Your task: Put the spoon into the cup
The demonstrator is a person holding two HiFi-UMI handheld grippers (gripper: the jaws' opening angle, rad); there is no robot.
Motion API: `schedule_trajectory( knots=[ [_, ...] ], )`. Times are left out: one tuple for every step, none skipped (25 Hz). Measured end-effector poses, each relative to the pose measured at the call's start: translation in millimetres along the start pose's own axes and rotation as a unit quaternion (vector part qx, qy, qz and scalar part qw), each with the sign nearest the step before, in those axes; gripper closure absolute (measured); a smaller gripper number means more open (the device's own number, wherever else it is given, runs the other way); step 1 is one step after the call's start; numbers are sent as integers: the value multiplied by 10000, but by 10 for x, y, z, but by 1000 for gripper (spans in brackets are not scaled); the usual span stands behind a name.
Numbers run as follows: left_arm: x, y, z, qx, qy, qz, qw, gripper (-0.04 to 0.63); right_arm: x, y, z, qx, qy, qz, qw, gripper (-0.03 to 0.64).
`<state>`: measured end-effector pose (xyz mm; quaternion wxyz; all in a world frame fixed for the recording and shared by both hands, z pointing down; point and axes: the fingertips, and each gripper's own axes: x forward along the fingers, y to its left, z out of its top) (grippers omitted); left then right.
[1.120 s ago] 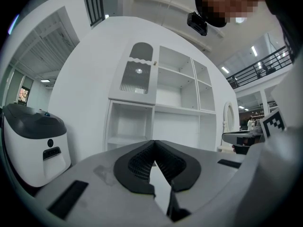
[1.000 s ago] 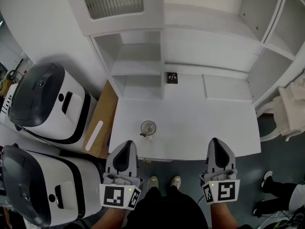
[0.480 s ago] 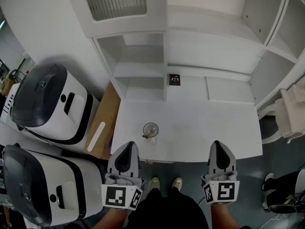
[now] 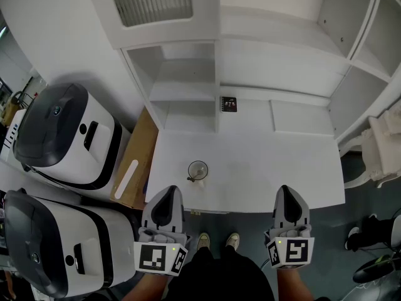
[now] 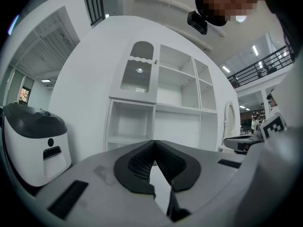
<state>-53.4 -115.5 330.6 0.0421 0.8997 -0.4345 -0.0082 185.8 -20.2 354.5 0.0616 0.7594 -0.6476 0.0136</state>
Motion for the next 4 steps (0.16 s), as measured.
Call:
schedule_trajectory(
  knots=[
    [-5,-3,0,0,-4,-3,10000,589,-3,4,0,3,-4,4,10000,555],
    [-9,-8,0,-1,-6,-7,10000,589,-6,8,1,6,-8,6,10000,555],
    [-13,-12,-1,-2,-7,-11,10000,589,-9,13,3,6,-12,7,10000,555],
    [-17,-17,-3,-3,-7,-15,10000,589,-12,17,5,6,-16,8,10000,555]
  ],
)
